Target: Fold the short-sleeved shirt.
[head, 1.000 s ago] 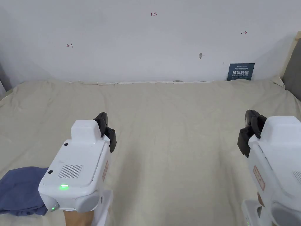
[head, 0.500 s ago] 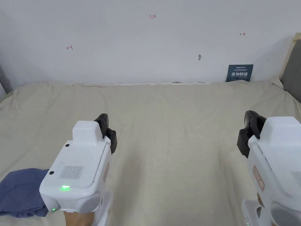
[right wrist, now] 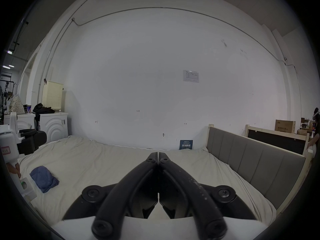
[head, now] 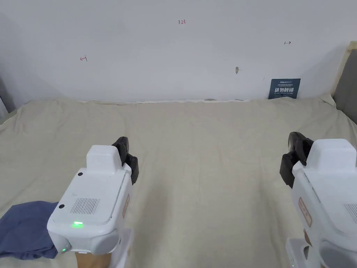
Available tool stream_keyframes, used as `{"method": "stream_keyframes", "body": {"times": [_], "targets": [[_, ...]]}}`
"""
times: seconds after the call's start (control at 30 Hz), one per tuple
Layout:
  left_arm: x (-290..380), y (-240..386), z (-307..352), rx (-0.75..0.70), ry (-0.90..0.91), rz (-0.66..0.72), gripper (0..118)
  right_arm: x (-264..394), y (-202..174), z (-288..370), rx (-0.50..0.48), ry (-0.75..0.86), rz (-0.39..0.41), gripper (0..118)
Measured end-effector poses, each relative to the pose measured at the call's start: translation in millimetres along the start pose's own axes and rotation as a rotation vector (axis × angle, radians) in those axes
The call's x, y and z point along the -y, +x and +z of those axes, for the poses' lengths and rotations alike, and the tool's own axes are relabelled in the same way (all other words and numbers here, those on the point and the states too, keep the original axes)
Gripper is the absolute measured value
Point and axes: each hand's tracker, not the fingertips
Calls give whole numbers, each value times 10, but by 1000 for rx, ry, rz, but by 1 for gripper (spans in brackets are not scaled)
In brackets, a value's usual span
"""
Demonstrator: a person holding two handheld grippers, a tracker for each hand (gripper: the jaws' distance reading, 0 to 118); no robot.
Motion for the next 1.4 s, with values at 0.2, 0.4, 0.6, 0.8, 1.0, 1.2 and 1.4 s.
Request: {"method": "stream_keyframes", "body": {"times": [0.2,0.4,0.6,0.8,1.0,1.2,1.4], "targets": [[3,-21,7,-2,1,2,0,4,-8,4,-2,-1,1,1],[-3,-19,13,-3,-1,2,0,8,-11,7,-3,-2,1,1],[6,-28,-3,-2,-8,12,15,15,-11,3,0,-7,-4,7],[19,-40,-4,-3,17,51,118,38,-7,-10,-3,-15,-14,118],[-10,-25,26,-4,7,33,118,43,-19,2,7,4,-19,118],[-37,-4,59,-4,7,14,118,44,-27,3,21,5,-22,118],[-25,-9,48,-14,11,1,118,31,-25,6,23,11,-21,118]]}}
